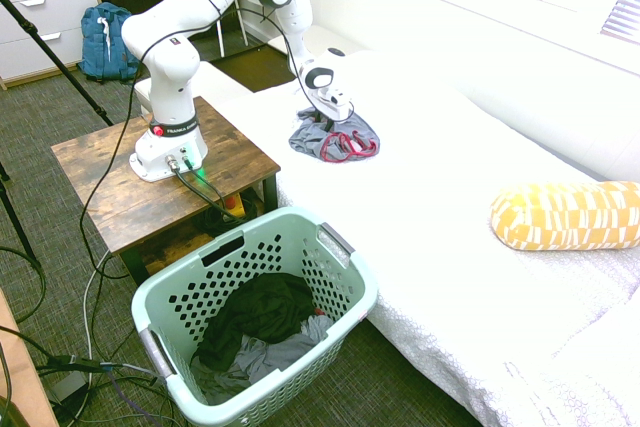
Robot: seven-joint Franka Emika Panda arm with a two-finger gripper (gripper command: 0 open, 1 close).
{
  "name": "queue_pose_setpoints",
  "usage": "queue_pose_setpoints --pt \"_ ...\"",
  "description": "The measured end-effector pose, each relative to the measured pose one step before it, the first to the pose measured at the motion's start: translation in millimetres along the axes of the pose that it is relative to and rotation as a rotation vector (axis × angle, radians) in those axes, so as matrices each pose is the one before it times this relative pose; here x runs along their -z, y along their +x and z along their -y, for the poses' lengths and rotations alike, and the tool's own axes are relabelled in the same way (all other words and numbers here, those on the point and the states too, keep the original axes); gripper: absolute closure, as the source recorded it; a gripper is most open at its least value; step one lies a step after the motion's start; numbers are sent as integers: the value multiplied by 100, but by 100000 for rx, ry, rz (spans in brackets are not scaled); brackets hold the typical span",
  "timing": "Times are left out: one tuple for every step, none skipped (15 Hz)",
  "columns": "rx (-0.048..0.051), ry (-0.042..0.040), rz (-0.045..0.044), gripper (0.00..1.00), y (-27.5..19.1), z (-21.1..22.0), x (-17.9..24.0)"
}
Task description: Put my clothes in the laundry bag
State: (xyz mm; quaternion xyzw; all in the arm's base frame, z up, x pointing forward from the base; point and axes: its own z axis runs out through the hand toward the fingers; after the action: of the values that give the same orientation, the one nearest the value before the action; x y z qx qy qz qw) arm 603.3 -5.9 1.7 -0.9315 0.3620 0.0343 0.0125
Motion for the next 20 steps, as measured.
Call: queue_pose_setpoints --pt "-306 -139 -81 100 109 -144 5" --pt "-263 -6 54 100 28 -57 -3" --pt "-311 -37 276 100 -103 -54 -69" --pt "-353 -41 274 100 -113 -66 -67" --pt "-173 -72 -119 100 35 -80 100" --pt "-323 -341 -233 100 96 -288 209" --pt "-439 -557 -297 100 132 -448 234" --pt "-485 -293 -594 100 220 -416 545" --pt "-306 -59 -533 100 92 -350 732" --pt "367 742 -648 100 -6 -55 1231" --pt "1115 802 -133 100 -100 37 1771" --pt "1754 691 628 100 -56 101 2359" --pt "2946 649 805 100 75 76 2799" --pt "3272 198 1376 100 241 13 3215" --pt "3112 -462 1864 100 235 -205 3412" --pt "2770 -1325 1885 100 152 -614 3812" --pt "2316 -1897 1579 100 -62 -1053 4169" --pt "2151 -3516 1137 100 -459 -1292 4042" --pt "1866 -4555 1608 100 -1083 -1545 3713" --pt "1957 -4075 2730 100 -1580 -1742 3334"
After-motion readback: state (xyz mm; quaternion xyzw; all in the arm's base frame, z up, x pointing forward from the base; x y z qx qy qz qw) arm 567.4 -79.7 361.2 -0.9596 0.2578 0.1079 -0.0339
